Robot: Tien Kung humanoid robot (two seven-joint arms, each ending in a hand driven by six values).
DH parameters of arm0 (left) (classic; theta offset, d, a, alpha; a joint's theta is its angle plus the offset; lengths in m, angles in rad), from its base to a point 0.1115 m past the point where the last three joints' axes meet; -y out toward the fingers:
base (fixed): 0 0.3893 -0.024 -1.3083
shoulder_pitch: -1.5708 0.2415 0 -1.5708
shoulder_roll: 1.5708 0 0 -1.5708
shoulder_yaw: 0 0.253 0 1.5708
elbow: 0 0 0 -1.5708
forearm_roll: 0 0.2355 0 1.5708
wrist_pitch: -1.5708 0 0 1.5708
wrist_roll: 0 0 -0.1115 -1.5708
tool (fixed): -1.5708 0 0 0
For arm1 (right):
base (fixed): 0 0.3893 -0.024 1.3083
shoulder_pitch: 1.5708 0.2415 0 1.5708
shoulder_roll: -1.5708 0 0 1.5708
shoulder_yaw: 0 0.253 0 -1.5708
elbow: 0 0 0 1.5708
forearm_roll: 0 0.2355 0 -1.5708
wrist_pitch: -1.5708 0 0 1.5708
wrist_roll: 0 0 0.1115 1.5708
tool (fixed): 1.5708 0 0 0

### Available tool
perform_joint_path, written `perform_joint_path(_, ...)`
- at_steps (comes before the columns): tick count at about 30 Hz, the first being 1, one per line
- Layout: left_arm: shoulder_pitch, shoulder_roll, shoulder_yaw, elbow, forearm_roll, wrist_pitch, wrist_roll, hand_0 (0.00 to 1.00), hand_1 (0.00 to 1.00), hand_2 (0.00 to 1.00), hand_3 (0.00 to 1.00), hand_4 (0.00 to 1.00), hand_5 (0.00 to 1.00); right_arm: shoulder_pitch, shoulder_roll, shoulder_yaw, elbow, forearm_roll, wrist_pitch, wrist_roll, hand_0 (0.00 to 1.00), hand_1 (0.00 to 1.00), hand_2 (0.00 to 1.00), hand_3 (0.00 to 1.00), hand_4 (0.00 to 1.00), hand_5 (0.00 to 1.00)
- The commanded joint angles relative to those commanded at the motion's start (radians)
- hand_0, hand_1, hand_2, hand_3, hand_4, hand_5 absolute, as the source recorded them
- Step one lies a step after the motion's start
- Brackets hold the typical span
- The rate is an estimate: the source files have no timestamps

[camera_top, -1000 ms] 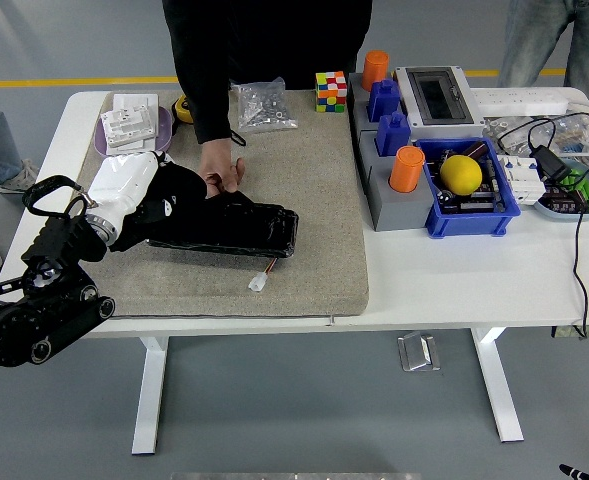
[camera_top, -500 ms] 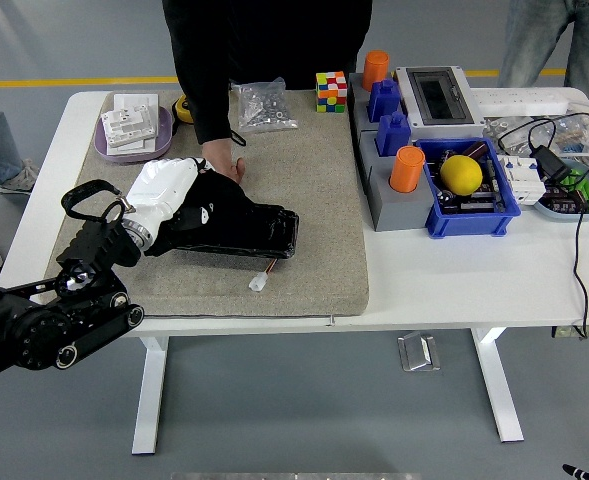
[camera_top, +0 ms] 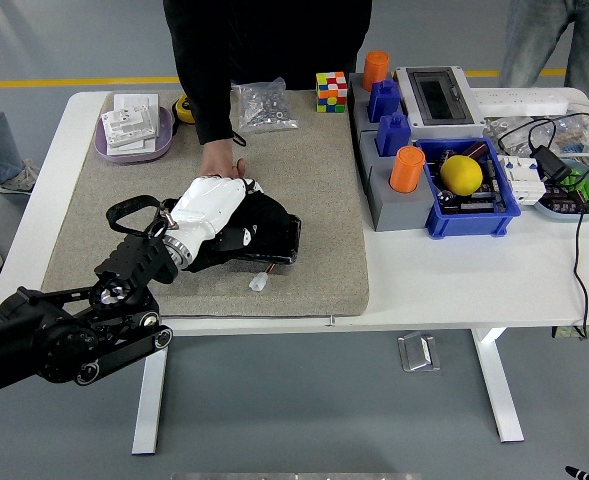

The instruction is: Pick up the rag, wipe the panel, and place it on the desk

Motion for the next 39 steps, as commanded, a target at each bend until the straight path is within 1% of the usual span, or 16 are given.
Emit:
perform_joint_path(8,-0.019,-0.025,0.027,-0.021,0.006,-0.003,0.011,0.233,0.149,0.553,0.521,0.247,0.002,0.003,-0.002,-0.002,0.0,0.002,0.0,-0.001,0.781,0.67,0.716,0.65,0.998,0.569)
perform_joint_path(15,-0.032,-0.045,0.037,-0.033,0.009,-0.005,0.019,0.233,0.148,0.553,0.521,0.247,0.002,0.004,-0.002,-0.005,-0.001,0.004,0.0,0.0,0.78,0.67,0.716,0.649,0.998,0.569)
perform_joint_path(18,-0.031,-0.049,0.03,-0.034,0.01,-0.005,0.019,0.233,0.148,0.552,0.521,0.248,0.002,0.004,-0.002,-0.006,-0.001,0.004,0.0,0.0,0.781,0.669,0.716,0.65,0.998,0.567)
perform_joint_path(24,-0.03,-0.04,0.02,-0.026,0.012,-0.004,0.017,0.233,0.148,0.553,0.522,0.25,0.002,0.003,-0.001,-0.003,-0.001,0.004,0.0,0.0,0.781,0.667,0.716,0.649,0.998,0.567)
perform_joint_path(33,-0.021,-0.022,-0.004,0.015,0.014,-0.003,0.012,0.233,0.148,0.553,0.523,0.254,0.002,0.006,0.001,0.001,0.0,0.004,-0.003,0.0,0.781,0.669,0.716,0.649,0.998,0.566)
perform_joint_path(39,-0.006,0.001,-0.028,0.032,0.014,-0.003,0.011,0.232,0.147,0.553,0.522,0.253,0.002,0.001,0.003,0.004,0.0,0.003,-0.002,0.0,0.781,0.669,0.716,0.648,0.998,0.566)
